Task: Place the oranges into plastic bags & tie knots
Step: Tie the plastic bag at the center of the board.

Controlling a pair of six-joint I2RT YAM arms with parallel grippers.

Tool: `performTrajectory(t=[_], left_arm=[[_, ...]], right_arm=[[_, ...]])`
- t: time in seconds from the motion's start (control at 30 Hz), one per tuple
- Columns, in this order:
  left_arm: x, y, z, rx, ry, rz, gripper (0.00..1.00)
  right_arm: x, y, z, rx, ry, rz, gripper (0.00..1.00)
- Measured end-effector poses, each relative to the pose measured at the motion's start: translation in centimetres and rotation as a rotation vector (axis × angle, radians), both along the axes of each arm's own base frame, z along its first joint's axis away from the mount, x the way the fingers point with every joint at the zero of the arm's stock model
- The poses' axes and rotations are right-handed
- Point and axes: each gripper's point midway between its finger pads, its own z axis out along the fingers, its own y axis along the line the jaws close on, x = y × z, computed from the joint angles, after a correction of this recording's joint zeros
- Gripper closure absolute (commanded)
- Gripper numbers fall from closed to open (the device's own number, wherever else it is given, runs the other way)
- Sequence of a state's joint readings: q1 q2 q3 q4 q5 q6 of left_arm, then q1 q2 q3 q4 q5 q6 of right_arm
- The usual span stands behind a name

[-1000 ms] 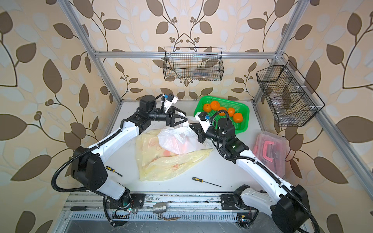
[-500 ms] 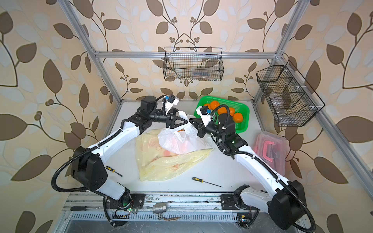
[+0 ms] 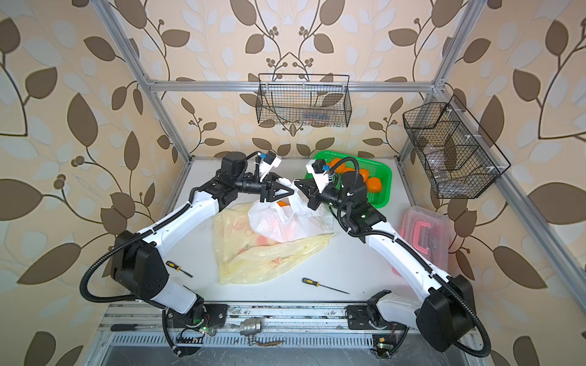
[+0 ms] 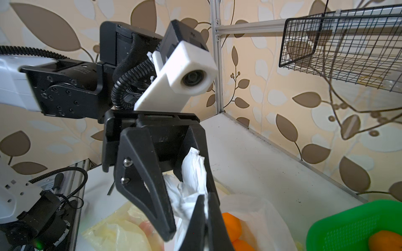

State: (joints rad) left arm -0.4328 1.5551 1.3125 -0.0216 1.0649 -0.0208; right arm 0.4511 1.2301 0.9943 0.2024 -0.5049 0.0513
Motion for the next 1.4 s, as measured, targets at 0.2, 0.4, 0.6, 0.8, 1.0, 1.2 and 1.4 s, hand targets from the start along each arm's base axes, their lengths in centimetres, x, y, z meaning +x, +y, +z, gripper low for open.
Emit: performTrajectory(t=[0.2,0.4,0.6,0.8,1.0,1.2,1.4], left_arm=[[-0.2,0.2,-0.1,0.011,-0.006,0.004,0.67],[-0.1,0.4,-0.2,0.025,-0.030,0.027,0.86],[0.0,0.7,-0.2,0.040,-0.039,0.049,1.00],[0.9,1.2,0.1,0.061,-0.059,0.130,1.00],[1.2,1.5,0.8,0.042,-0.069,0.198,1.00],[1.3,1.3,1.7,0.018,-0.093,0.211,1.00],[1.5,1.7,2.5,0.011,-0.104,0.248,1.00]], right_arm=[[0.2,-0.1,0.0,-0.005,0.000,-0.014,1.00],[0.5,-0.4,-0.3,-0.012,0.010,-0.035,1.00],[0.5,-0.5,-0.4,-0.015,0.014,-0.041,0.80],[0.1,-1.0,-1.1,-0.058,-0.001,-0.049,0.24],[-1.9,-0.1,-3.9,-0.126,0.007,-0.003,0.22],[-1.3,0.3,-6.1,-0.176,0.033,-0.015,0.45],[0.6,0.0,-7.7,-0.209,0.068,-0.085,0.85]])
